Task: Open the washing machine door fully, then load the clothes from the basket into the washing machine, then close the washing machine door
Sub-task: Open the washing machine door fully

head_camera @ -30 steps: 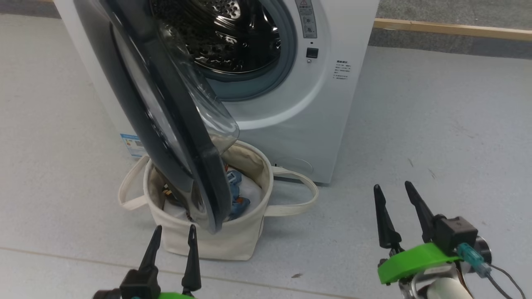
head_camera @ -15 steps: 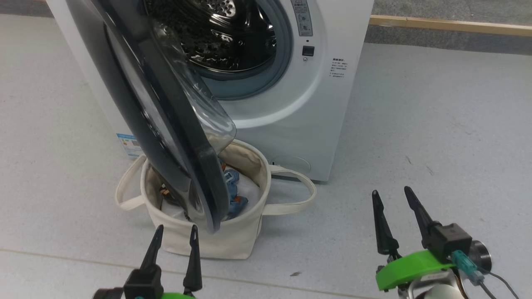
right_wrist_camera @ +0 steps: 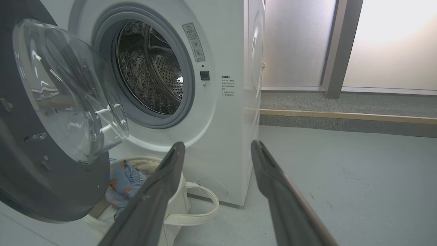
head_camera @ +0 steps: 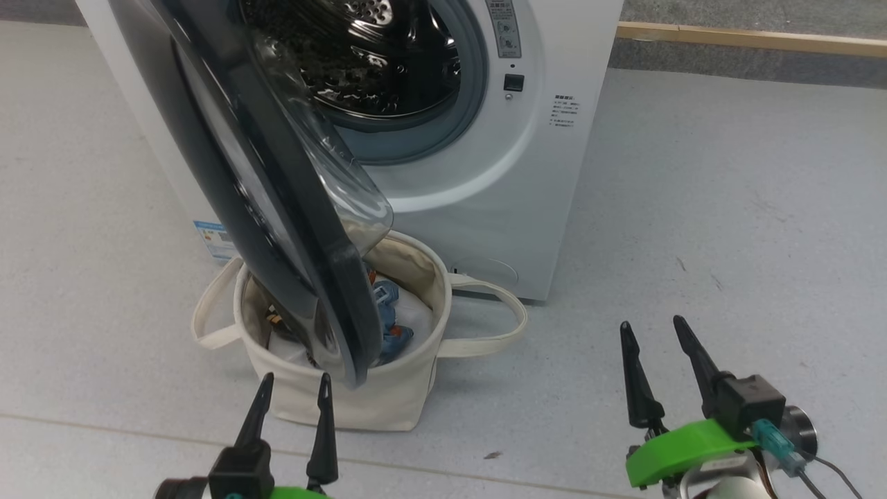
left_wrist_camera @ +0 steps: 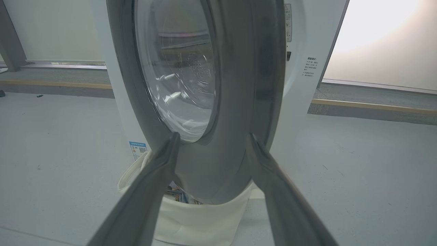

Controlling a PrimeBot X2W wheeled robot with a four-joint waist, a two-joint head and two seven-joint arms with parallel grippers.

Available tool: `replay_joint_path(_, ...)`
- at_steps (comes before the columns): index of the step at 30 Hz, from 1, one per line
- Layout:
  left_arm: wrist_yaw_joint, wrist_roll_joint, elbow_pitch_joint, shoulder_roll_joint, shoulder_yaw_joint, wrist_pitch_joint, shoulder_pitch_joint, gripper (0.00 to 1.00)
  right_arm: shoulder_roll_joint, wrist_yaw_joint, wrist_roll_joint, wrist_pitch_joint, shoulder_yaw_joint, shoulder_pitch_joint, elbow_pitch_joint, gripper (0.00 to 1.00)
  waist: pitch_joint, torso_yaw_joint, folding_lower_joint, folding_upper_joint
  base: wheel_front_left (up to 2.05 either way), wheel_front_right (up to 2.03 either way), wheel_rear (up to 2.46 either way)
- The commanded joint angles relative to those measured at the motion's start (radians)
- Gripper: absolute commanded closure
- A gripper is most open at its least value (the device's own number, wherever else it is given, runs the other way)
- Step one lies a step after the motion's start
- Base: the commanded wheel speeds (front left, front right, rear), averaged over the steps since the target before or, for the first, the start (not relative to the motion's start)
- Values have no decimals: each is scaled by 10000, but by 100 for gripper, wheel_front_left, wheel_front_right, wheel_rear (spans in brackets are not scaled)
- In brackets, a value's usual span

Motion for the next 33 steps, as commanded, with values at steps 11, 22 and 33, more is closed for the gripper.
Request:
replay_joint_path(11, -67, 325, -665, 49, 345, -118, -609, 0, 77, 2, 149, -122, 304, -409, -209, 0, 32, 47, 0, 0, 0, 0, 0)
replay_joint_path(22, -94, 1761, -3410, 164, -1313, -118, -1580, 0, 77, 2, 230, -122, 448, -493, -68, 0, 190, 12, 0, 0, 0, 0, 0)
replay_joint_path(33, -563, 729, -659, 84, -2341, -118, -2551, 100, 77, 2, 568, -122, 969, -657, 102, 0, 177, -573, 0, 0, 0, 0, 0)
